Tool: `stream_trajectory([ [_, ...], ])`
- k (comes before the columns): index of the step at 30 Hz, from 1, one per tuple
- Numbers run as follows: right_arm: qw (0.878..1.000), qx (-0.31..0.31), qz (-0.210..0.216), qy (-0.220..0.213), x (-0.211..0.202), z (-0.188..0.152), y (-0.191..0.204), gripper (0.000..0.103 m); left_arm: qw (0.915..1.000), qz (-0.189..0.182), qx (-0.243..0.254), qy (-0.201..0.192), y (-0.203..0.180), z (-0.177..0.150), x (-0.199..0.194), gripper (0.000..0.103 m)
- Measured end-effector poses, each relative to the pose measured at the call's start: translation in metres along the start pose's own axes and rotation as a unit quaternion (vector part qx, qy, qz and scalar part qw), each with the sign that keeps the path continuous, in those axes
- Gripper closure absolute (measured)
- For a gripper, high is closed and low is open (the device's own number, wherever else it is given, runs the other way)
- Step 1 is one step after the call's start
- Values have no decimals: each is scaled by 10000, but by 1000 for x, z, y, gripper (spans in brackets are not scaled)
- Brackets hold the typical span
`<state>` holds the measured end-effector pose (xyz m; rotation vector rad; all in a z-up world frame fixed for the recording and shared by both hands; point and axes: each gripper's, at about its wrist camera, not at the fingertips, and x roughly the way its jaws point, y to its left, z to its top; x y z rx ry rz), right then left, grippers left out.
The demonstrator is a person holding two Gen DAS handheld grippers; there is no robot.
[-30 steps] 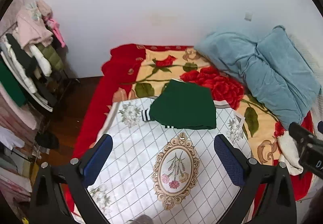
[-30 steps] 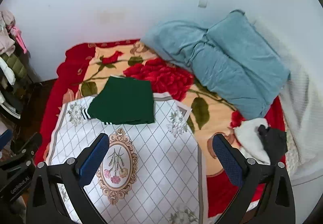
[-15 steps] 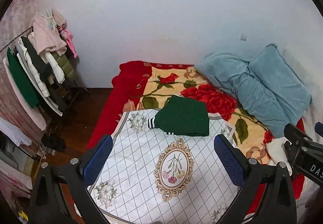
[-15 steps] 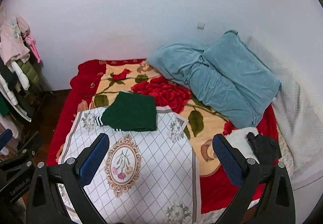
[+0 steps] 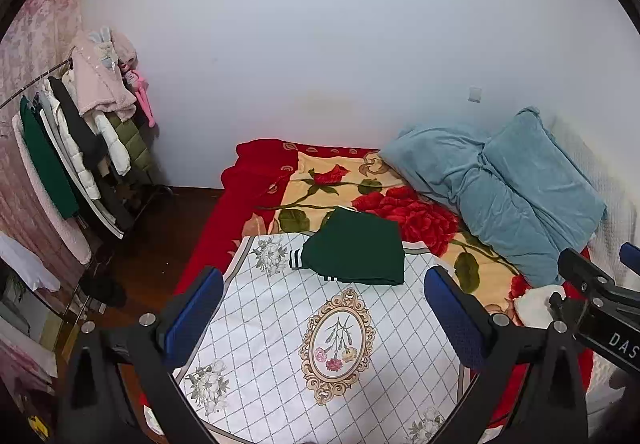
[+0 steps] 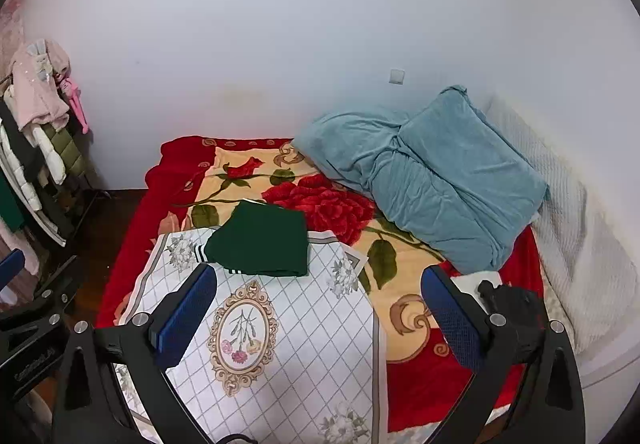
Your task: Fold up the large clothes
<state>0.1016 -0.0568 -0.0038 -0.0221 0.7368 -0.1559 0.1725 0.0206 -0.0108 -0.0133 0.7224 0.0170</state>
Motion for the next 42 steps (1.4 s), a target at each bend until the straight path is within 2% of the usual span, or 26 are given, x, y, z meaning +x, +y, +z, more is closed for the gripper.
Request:
stream_trajectory([
  [19, 9998, 25, 202, -55, -11, 0, 1, 0, 9999, 73, 23, -108, -1, -1, -16, 0],
  [42, 9998, -27, 168, -77, -16, -3, -2, 0, 9999, 68, 11, -94, -3, 3, -25, 0],
])
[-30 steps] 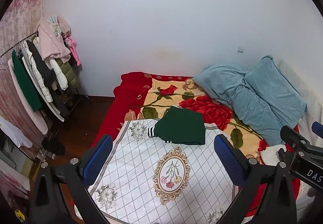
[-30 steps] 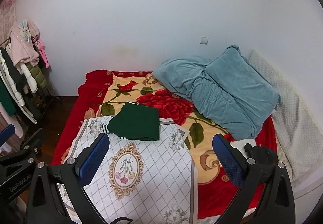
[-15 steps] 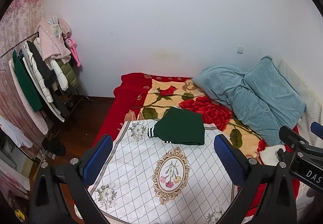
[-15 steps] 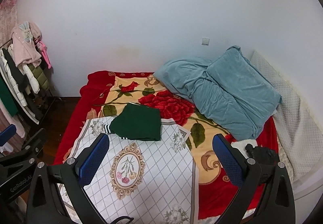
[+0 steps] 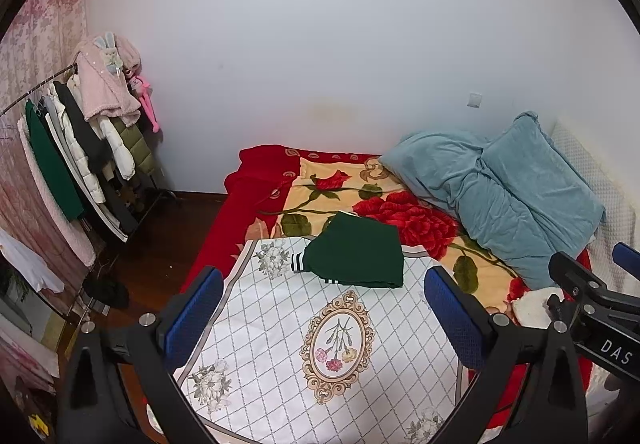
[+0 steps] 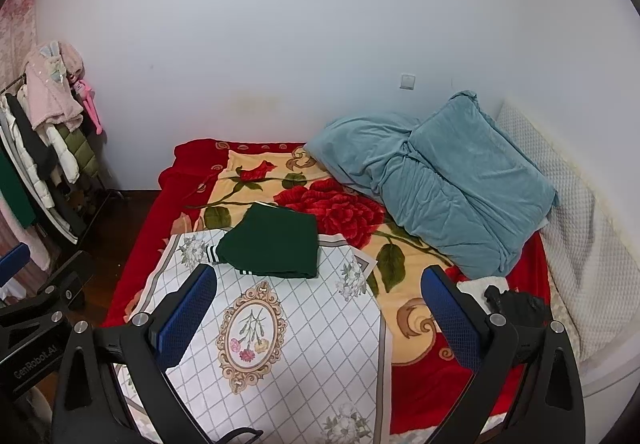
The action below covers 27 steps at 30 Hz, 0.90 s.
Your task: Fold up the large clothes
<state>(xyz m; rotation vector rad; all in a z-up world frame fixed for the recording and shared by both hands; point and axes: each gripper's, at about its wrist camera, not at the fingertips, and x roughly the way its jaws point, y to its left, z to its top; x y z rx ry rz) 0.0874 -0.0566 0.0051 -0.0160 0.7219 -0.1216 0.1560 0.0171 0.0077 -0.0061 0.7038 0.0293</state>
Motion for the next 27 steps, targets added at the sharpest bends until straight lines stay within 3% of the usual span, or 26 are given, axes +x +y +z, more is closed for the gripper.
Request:
stream_trajectory([
  [27, 9999, -93, 63, 10, 7, 0, -13, 0, 10000, 53, 77, 13, -3, 1, 0, 0],
])
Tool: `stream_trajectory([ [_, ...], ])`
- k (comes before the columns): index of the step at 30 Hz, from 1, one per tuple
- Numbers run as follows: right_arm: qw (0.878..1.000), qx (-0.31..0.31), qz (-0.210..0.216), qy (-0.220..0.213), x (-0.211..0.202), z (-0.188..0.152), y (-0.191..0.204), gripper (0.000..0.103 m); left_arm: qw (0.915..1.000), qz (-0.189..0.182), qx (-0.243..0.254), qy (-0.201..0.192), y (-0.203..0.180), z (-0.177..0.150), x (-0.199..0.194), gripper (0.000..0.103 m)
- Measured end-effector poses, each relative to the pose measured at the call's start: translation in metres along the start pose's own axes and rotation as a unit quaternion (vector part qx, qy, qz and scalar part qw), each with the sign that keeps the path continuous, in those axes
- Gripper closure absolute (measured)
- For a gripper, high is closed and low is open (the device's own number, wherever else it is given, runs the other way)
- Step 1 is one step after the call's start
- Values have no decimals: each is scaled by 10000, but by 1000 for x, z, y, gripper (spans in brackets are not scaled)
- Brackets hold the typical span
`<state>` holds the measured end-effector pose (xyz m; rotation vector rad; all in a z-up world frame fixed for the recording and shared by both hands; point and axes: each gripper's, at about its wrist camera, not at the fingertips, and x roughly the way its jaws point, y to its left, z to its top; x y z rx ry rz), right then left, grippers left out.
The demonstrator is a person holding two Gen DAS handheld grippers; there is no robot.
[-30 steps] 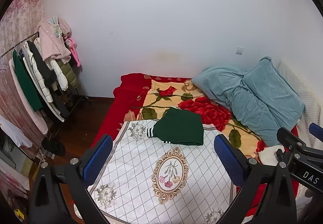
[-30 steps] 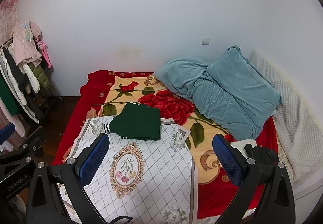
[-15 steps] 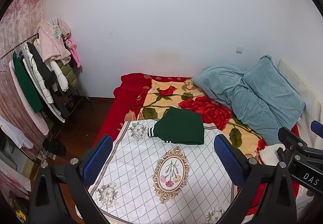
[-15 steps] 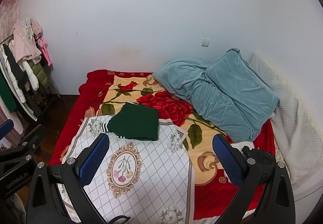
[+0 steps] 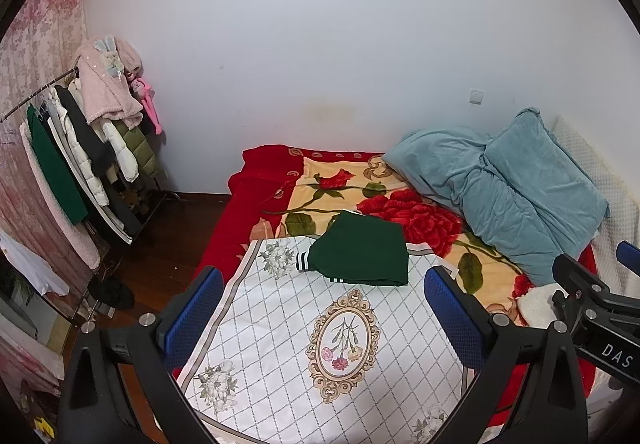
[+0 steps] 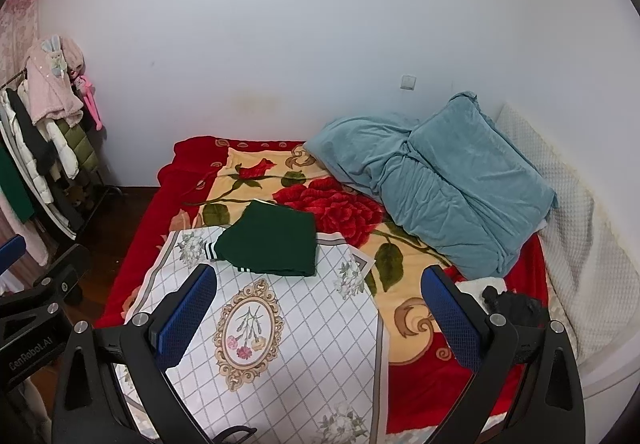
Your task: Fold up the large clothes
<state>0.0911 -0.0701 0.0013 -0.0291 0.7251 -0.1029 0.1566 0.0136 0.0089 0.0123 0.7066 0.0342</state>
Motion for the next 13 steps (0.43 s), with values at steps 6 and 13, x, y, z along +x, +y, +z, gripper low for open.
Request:
stream_trajectory([
  [6, 10000, -13, -2, -1, 2, 0, 0, 0, 10000, -16, 12, -6, 3, -1, -1, 0],
  [13, 10000, -25, -21, 6, 3, -1, -1, 0, 10000, -85, -15, -2, 5, -1, -3, 0],
])
